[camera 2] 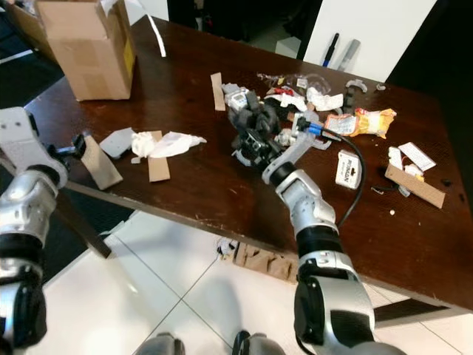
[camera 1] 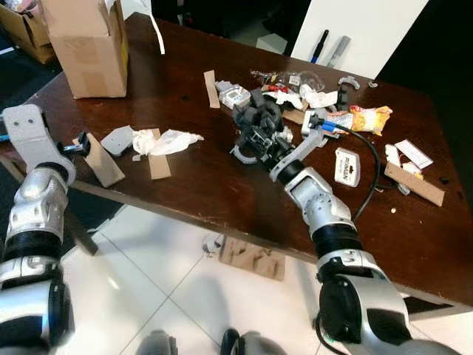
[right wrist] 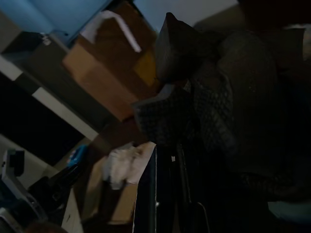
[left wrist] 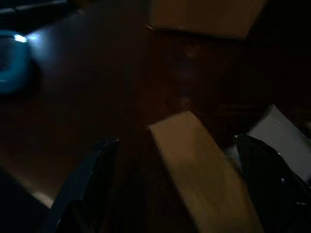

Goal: Picking trash to rubbish bin

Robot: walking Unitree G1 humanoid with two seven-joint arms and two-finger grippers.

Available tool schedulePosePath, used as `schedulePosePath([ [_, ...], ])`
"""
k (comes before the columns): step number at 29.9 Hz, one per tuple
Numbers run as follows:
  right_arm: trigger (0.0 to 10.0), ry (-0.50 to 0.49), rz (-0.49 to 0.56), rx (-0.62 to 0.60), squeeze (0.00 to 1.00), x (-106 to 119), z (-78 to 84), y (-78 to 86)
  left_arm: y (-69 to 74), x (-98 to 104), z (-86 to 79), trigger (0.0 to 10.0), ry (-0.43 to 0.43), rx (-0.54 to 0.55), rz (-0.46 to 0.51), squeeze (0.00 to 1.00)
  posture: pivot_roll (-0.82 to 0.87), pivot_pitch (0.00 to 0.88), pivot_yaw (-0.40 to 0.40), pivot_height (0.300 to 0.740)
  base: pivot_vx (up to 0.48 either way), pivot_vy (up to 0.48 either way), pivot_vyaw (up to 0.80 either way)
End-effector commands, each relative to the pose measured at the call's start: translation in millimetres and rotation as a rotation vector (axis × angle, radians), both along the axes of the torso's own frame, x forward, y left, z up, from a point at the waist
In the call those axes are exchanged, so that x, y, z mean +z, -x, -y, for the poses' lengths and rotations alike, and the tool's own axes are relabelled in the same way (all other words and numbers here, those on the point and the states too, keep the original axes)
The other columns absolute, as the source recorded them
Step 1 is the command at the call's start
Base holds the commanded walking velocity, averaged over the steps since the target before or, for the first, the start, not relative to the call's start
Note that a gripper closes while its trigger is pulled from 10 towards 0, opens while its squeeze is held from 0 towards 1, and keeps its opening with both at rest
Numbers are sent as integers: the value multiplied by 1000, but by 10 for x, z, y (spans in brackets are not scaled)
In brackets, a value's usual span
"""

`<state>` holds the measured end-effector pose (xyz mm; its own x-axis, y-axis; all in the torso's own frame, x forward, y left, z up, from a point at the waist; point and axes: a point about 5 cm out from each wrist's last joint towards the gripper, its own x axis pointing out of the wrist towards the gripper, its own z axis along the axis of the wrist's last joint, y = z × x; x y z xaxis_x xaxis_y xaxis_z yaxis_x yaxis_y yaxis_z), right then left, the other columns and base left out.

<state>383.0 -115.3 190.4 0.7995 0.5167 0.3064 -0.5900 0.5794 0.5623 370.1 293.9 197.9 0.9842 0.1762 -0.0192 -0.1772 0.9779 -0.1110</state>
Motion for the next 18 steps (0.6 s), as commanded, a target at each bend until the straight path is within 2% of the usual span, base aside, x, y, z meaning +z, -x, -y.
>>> schedulePosePath([
  [1,10000,13,-17,-31,0,-42,78,23,-43,-50,92,10000,-2,-72,-56,0,159,252,-84,740,0,0,0],
  [6,10000,12,-20,-40,0,-41,93,29,-92,-57,240,10000,-6,-150,-72,0,155,254,-80,740,0,0,0],
  [8,10000,12,-25,-50,0,-41,99,39,-121,-132,362,10000,-12,-206,-119,0,148,254,-76,740,0,0,0],
  [11,10000,13,-29,-57,0,-40,102,43,-129,-210,427,10000,-13,-226,-166,0,147,253,-75,740,0,0,0],
  [18,10000,21,-39,-75,0,-38,123,50,-121,-324,440,10000,2,-207,-233,0,140,255,-78,740,0,0,0],
])
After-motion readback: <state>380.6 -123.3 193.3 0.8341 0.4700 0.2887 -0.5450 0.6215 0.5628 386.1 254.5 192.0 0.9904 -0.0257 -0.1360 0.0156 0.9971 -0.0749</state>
